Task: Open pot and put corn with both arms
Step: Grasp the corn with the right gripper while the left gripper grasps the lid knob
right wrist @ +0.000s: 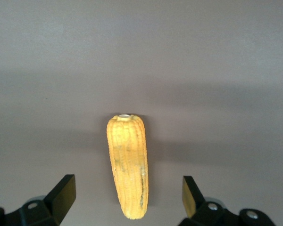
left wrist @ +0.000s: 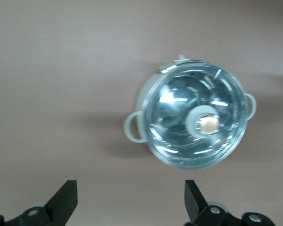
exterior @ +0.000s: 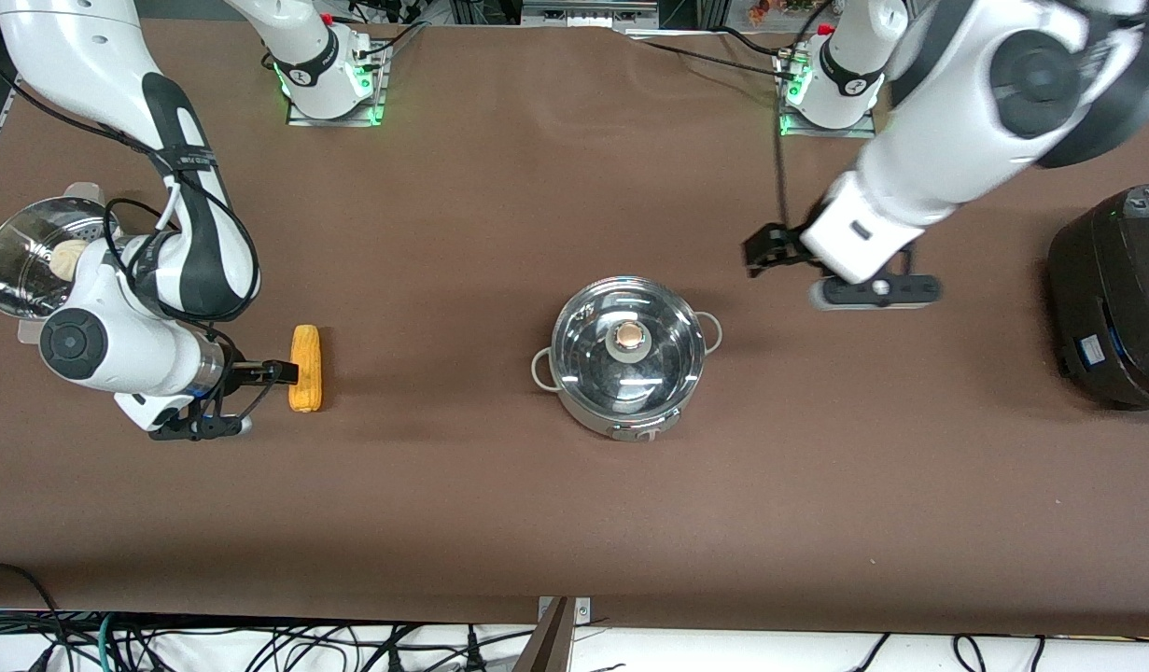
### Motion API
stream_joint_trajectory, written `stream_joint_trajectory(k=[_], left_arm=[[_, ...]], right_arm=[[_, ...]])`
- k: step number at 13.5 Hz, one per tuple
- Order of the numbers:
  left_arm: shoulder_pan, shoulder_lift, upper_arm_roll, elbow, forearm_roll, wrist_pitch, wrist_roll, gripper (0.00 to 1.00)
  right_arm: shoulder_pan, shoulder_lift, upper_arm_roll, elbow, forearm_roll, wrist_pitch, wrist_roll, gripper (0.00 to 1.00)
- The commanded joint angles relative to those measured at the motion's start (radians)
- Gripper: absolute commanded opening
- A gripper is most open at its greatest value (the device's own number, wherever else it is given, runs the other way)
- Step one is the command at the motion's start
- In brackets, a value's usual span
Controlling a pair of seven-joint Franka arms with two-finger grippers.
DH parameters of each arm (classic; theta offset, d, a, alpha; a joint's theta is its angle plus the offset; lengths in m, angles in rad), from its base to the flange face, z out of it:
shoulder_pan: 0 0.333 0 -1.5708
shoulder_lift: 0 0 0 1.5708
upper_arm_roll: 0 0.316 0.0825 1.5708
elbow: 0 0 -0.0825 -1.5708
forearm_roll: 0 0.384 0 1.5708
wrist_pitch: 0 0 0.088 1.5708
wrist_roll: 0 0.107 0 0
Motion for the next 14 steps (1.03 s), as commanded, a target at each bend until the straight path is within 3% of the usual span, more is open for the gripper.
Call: stream_joint_trajectory(k=[1, 6, 9, 14], left_arm=[[-0.087, 0.070, 0.008, 0.014, 0.000, 0.082, -0.117, 1.00], [-0.250, 0.227, 0.019, 0.049, 0.147, 0.229, -0.363, 1.00], [-0.284, 0.322, 0.016, 0.094, 0.215, 0.266, -0.431, 1.00], [-0.282, 0.333, 0.040, 0.094, 0.217, 0.294, -0.414, 1.00]], right_arm=[[-0.001, 0.010, 0.007, 0.005, 0.016, 0.012, 0.011, 1.00], [0.001, 0.016, 0.013, -0.035, 0.017, 0.078, 0.011, 1.00], [0.001, 0.017, 0.014, -0.070, 0.017, 0.128, 0.011, 1.00], [0.001, 0.017, 0.022, -0.142, 0.017, 0.220, 0.011, 1.00]])
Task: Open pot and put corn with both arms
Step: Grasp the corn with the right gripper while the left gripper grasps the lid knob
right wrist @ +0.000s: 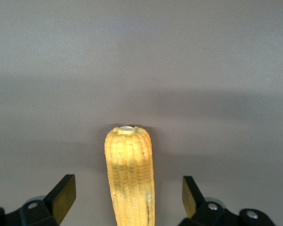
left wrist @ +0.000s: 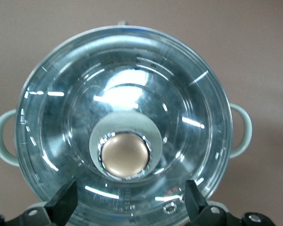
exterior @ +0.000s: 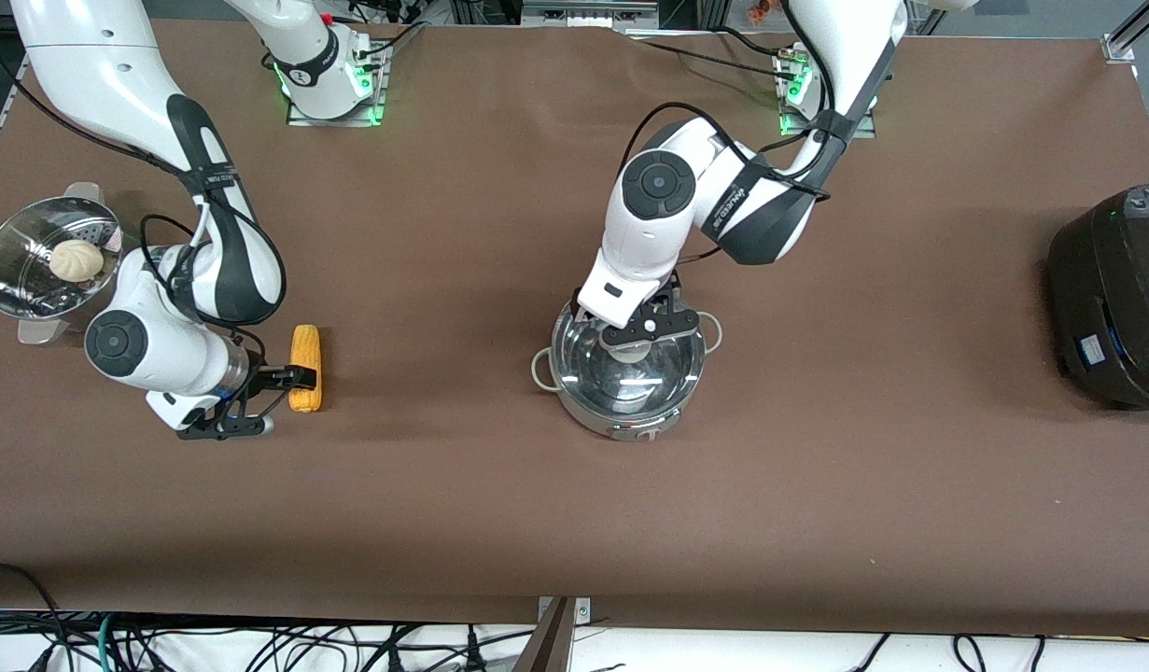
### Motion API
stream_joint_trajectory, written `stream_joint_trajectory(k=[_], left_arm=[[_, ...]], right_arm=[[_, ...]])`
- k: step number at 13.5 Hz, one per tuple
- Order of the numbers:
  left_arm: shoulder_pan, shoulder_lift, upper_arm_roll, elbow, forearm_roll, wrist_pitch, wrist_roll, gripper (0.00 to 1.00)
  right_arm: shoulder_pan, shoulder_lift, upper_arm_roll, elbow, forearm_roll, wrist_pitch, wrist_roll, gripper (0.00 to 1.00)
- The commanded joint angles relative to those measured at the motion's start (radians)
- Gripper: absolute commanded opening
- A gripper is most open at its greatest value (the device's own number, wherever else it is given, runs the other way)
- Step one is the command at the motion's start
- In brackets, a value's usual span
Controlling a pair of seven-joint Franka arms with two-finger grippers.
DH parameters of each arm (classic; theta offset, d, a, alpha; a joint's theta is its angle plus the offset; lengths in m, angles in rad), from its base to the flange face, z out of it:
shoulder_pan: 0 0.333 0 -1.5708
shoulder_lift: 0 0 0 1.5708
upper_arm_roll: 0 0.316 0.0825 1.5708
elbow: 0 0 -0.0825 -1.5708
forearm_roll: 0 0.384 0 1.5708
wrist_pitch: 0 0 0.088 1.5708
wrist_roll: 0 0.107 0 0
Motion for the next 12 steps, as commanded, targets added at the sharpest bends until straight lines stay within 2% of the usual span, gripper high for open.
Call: stream_joint_trajectory(k=[1, 10, 12], left_arm=[[-0.005, 0.007, 0.028, 0.037, 0.026, -0.009, 0.007, 1.00], [-0.009, 0.053, 0.045, 0.046, 0.023, 0.030, 0.039, 0.93], [-0.020, 0.053, 0.048, 0.045, 0.023, 0.029, 0.040, 0.84]], right_arm=[[-0.002, -0.010, 0.007, -0.062, 0.016, 0.073, 0.012, 1.00], [-0.002, 0.000, 0.009, -0.102, 0.016, 0.138, 0.012, 1.00], [-0.002, 0.001, 0.009, -0.117, 0.016, 0.158, 0.012, 1.00]])
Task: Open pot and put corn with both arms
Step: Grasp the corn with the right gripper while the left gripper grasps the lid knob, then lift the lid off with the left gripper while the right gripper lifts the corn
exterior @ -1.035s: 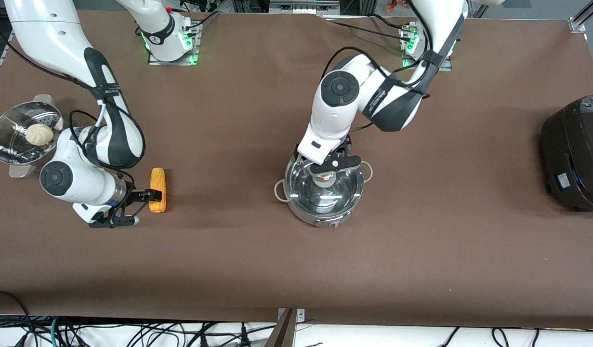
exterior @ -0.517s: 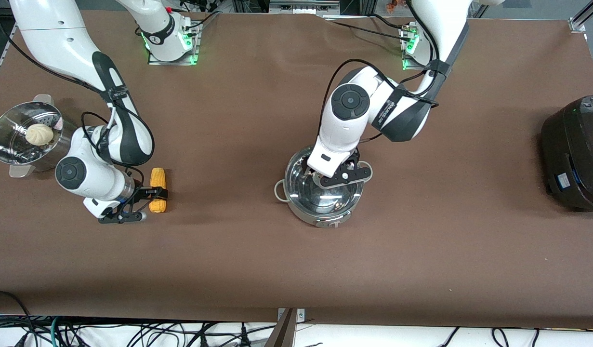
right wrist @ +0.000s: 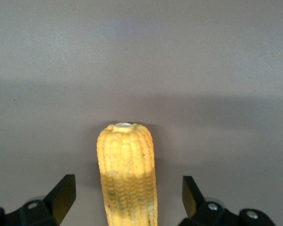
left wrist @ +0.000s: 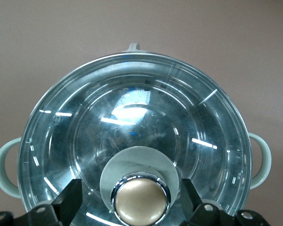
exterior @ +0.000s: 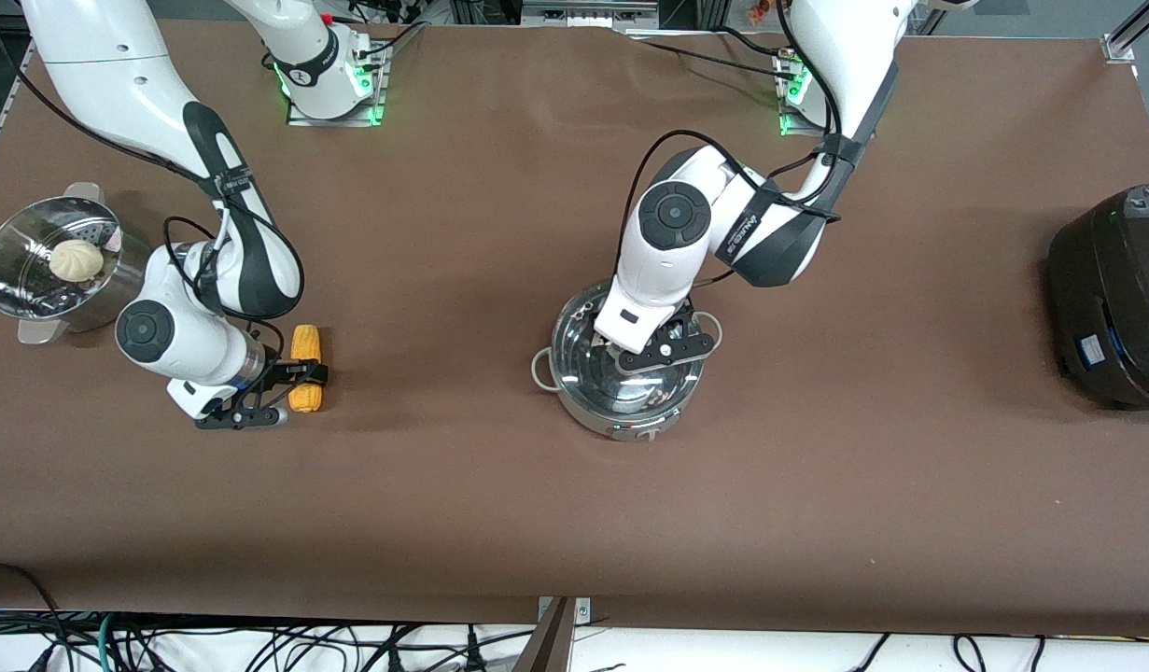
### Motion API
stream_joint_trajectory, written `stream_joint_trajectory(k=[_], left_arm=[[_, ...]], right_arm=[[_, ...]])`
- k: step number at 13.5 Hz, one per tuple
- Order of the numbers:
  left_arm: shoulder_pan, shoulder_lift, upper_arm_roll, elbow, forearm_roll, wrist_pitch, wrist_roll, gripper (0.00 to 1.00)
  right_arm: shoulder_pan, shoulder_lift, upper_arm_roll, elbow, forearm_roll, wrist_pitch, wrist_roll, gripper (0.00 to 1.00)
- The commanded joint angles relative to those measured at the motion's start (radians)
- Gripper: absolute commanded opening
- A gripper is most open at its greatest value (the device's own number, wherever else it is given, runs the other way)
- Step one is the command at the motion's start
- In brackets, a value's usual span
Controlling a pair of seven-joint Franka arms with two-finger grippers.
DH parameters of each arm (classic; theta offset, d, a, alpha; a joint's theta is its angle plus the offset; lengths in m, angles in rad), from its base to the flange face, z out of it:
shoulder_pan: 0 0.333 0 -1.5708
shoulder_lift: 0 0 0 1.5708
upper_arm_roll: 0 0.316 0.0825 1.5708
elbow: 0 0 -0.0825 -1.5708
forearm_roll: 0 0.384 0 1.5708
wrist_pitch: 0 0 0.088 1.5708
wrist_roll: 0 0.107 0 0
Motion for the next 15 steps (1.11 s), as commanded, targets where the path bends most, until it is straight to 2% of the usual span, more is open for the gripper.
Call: stream_joint_trajectory(k=[1, 4, 5, 6, 8, 9, 10, 11, 14, 15], left_arm=[[-0.020, 0.016, 0.011, 0.033, 0.023, -0.003, 0.008, 0.81], [-0.023, 0.016, 0.011, 0.033, 0.023, -0.005, 0.011, 0.69], [-0.040, 0.016, 0.025, 0.033, 0.026, -0.005, 0.020, 0.55], [-0.055, 0.016, 0.049, 0.033, 0.023, -0.006, 0.021, 0.50], [-0.059, 0.016, 0.053, 0.033, 0.021, -0.006, 0.021, 0.27], [-0.059, 0.016, 0.053, 0.033, 0.018, -0.008, 0.021, 0.10], [-0.059, 0.014, 0.053, 0.033, 0.018, -0.011, 0.021, 0.00], [-0.057, 0.011, 0.053, 0.033, 0.018, -0.013, 0.021, 0.00], [-0.043, -0.035, 0.054, 0.036, 0.012, -0.078, 0.023, 0.00], [-0.013, -0.071, 0.056, 0.036, 0.003, -0.115, 0.031, 0.00]], right_arm=[[-0.002, 0.000, 0.006, -0.035, 0.018, 0.052, 0.010, 1.00], [-0.002, 0.000, 0.006, -0.052, 0.018, 0.069, 0.010, 1.00], [-0.002, 0.000, 0.006, -0.053, 0.018, 0.069, 0.010, 1.00], [-0.002, 0.001, 0.006, -0.058, 0.018, 0.069, 0.010, 1.00], [-0.002, 0.003, 0.006, -0.061, 0.018, 0.067, 0.010, 1.00], [-0.002, 0.006, 0.006, -0.061, 0.018, 0.067, 0.010, 1.00], [-0.002, 0.006, 0.006, -0.061, 0.018, 0.067, 0.010, 0.99], [-0.002, 0.006, 0.006, -0.061, 0.018, 0.066, 0.010, 0.88], [-0.002, 0.004, 0.006, -0.060, 0.018, 0.058, 0.010, 0.37], [-0.002, 0.004, 0.006, -0.060, 0.018, 0.058, 0.008, 0.28]])
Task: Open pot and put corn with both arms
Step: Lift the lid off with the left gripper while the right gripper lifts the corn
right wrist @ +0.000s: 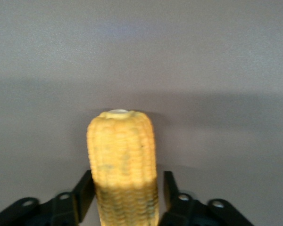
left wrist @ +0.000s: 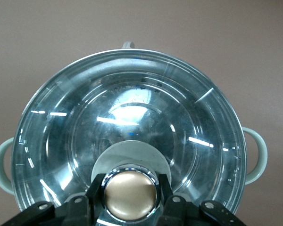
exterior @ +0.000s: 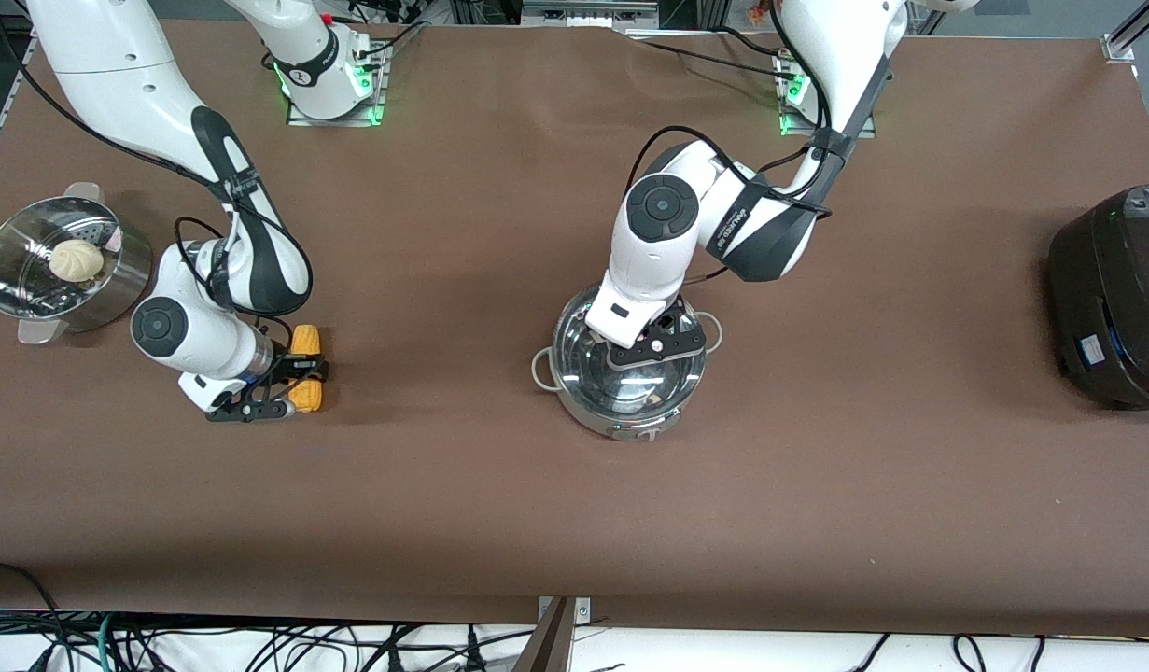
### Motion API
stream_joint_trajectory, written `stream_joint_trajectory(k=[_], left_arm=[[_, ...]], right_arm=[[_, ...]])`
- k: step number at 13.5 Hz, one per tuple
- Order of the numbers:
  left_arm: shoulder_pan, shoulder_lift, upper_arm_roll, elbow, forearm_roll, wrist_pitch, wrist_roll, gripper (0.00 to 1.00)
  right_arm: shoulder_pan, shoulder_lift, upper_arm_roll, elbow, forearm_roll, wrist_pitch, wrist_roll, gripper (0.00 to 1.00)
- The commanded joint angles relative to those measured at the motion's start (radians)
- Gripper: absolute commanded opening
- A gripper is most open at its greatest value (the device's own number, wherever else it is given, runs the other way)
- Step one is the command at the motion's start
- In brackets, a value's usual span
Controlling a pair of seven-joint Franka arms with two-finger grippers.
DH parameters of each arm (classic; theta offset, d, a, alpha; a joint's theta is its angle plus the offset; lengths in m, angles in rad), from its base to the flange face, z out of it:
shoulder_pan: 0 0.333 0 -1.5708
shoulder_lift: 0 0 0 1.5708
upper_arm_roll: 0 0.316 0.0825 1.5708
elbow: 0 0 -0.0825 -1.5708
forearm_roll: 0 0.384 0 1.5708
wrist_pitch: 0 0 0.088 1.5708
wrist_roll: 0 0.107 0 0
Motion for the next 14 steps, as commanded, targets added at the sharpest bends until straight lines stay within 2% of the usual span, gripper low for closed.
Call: stream_joint_trajectory(k=[1, 3, 5, 7, 9, 12, 14], left_arm=[[0.063, -0.107, 0.017, 0.016, -0.039, -0.097, 0.058, 0.00], [0.148, -0.183, 0.019, -0.004, -0.119, -0.154, 0.199, 0.00], [0.232, -0.243, 0.017, -0.039, -0.123, -0.212, 0.363, 0.00], [0.324, -0.324, 0.019, -0.160, -0.121, -0.209, 0.556, 0.00], [0.398, -0.389, 0.024, -0.260, -0.120, -0.203, 0.719, 0.00], [0.467, -0.408, 0.066, -0.347, -0.114, -0.165, 0.912, 0.00], [0.485, -0.402, 0.111, -0.421, -0.112, -0.075, 1.015, 0.00]], right_arm=[[-0.002, -0.003, 0.006, -0.006, 0.017, 0.012, 0.005, 0.27], [-0.002, -0.014, 0.011, 0.000, 0.017, 0.003, -0.001, 0.27], [-0.002, -0.046, 0.020, 0.020, 0.026, -0.063, 0.001, 0.27], [-0.001, -0.076, 0.030, 0.054, 0.098, -0.140, 0.033, 0.27], [0.001, -0.096, 0.085, 0.119, 0.109, -0.224, 0.108, 0.28], [0.025, -0.098, 0.182, 0.244, 0.091, -0.347, 0.339, 0.28], [0.124, -0.093, 0.187, 0.339, 0.059, -0.401, 0.488, 0.28]])
